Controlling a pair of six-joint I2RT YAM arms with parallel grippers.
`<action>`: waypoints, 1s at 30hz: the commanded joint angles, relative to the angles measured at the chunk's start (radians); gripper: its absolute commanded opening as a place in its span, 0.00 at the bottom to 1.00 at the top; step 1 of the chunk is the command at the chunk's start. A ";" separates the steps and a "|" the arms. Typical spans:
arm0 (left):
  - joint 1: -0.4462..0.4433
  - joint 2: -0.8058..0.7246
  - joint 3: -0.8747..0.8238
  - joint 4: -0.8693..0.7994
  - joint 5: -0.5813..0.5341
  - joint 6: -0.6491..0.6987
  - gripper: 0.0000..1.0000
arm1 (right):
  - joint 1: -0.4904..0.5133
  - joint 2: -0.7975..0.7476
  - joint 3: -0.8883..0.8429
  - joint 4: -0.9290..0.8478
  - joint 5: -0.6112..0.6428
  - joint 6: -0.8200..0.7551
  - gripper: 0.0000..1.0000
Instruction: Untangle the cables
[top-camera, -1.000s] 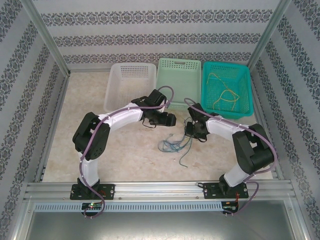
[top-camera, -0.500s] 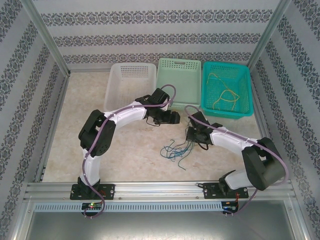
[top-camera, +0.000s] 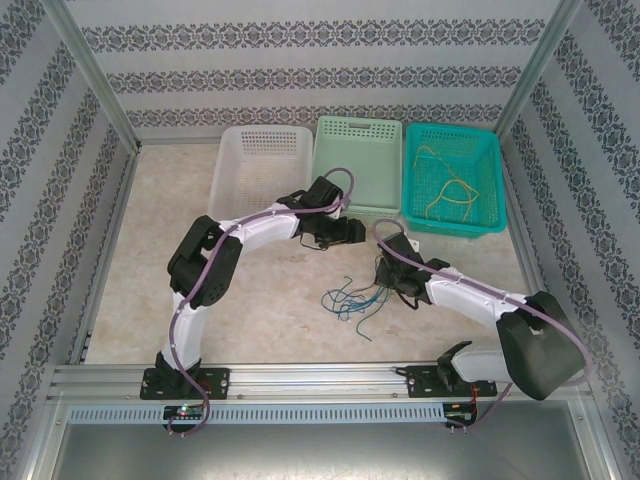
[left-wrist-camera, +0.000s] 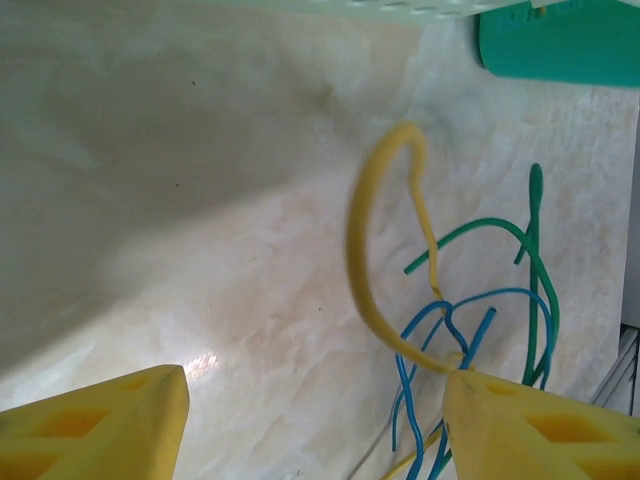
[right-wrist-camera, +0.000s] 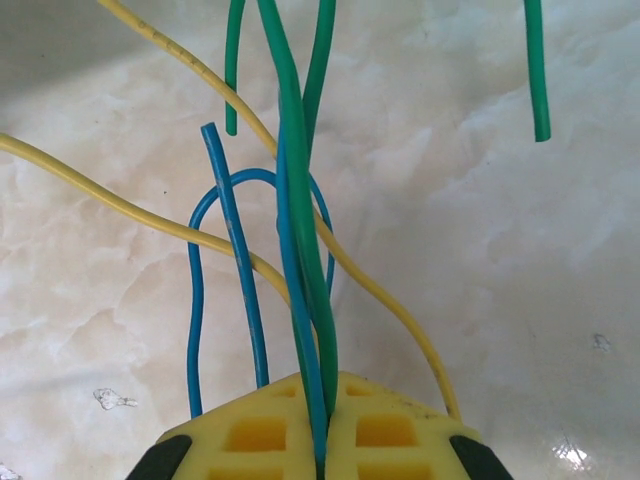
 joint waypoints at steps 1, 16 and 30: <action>-0.012 0.015 0.036 0.061 0.017 -0.043 0.67 | 0.017 -0.024 -0.019 0.029 0.041 0.014 0.00; -0.018 -0.008 -0.003 0.165 0.039 -0.079 0.64 | 0.056 0.033 -0.013 0.027 0.074 0.063 0.00; -0.022 -0.102 -0.101 0.100 0.022 -0.039 0.65 | 0.029 0.050 0.006 0.039 0.081 0.106 0.00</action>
